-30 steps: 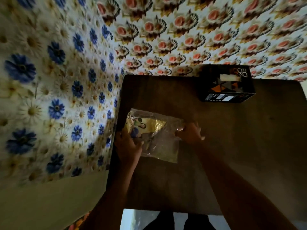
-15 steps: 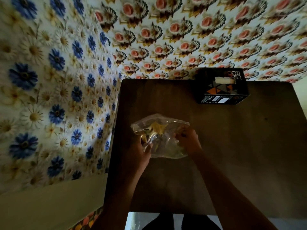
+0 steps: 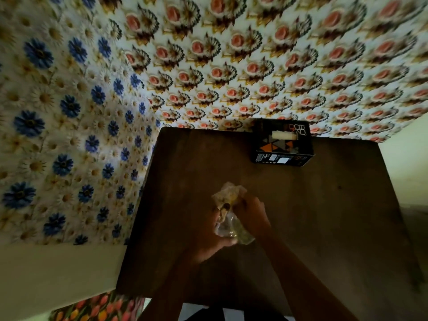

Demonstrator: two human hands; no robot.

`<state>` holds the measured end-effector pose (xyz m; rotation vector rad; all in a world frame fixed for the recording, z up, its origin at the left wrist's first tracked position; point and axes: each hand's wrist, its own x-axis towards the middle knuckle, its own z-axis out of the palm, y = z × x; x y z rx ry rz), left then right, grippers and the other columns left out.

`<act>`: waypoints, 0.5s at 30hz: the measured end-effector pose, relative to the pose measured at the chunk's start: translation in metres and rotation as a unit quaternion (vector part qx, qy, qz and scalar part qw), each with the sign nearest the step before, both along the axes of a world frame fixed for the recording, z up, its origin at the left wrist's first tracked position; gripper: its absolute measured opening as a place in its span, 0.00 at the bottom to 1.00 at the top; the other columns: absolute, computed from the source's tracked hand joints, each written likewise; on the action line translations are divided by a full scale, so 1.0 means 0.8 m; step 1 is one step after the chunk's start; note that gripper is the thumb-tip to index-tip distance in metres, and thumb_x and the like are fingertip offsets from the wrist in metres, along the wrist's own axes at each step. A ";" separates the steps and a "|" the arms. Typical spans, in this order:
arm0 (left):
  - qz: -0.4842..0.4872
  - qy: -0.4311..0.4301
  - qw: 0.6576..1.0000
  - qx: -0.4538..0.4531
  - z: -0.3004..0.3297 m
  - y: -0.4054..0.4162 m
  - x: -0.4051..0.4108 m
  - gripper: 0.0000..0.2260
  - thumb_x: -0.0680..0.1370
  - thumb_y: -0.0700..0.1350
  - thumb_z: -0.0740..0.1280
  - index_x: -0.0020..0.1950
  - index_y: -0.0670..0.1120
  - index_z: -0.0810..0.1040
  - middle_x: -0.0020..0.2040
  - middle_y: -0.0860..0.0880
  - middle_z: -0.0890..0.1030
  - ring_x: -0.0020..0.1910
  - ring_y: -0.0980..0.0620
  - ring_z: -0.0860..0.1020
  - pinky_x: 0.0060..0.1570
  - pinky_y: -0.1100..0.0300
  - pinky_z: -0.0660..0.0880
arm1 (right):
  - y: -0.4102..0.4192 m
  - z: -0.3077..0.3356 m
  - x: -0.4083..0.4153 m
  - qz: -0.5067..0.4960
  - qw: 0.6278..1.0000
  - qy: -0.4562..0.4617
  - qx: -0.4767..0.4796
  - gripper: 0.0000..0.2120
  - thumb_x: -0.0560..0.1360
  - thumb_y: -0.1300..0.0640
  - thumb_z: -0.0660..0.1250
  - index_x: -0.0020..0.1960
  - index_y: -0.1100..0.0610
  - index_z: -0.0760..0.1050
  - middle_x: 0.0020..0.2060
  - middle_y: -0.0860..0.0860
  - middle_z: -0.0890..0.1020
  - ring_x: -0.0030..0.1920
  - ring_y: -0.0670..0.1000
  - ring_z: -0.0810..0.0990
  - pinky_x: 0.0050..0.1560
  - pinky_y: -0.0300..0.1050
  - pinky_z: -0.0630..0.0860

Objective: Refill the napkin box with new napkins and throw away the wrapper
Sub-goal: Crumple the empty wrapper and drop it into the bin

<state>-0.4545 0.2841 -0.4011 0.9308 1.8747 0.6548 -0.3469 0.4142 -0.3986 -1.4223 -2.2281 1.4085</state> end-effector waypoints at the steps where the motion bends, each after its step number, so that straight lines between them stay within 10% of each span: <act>1: -0.002 -0.016 1.000 0.002 0.004 0.005 0.015 0.39 0.71 0.45 0.80 0.76 0.54 0.63 0.64 0.63 0.69 0.60 0.65 0.72 0.46 0.78 0.72 | 0.003 0.002 0.010 -0.014 1.000 0.013 -0.009 0.06 0.81 0.61 0.64 0.56 0.53 0.77 0.38 0.40 0.77 0.38 0.37 0.78 0.36 0.26 0.70; 6: 0.142 0.093 0.985 0.016 -0.009 0.026 0.053 0.28 0.75 0.51 0.76 0.71 0.43 0.74 0.68 0.42 0.75 0.63 0.47 0.77 0.57 0.69 0.73 | 0.021 0.013 0.050 -0.032 0.998 0.049 -0.035 0.11 0.77 0.63 0.68 0.44 0.48 0.80 0.39 0.49 0.84 0.41 0.48 0.84 0.39 0.37 0.79; 9: 0.232 0.041 0.970 0.062 -0.005 0.040 0.060 0.17 0.75 0.41 0.76 0.61 0.43 0.76 0.60 0.39 0.79 0.49 0.45 0.84 0.40 0.55 0.84 | 0.032 0.020 0.073 -0.007 0.998 0.063 -0.021 0.11 0.76 0.66 0.69 0.44 0.50 0.82 0.38 0.51 0.84 0.38 0.47 0.83 0.39 0.38 0.79; 15: 0.268 0.006 0.956 0.121 0.023 0.055 0.085 0.32 0.78 0.41 0.72 0.78 0.53 0.64 0.66 0.53 0.73 0.50 0.48 0.84 0.33 0.54 0.85 | 0.048 0.029 0.086 -0.024 0.992 0.114 -0.052 0.16 0.73 0.66 0.74 0.39 0.45 0.81 0.37 0.46 0.85 0.39 0.47 0.86 0.41 0.40 0.84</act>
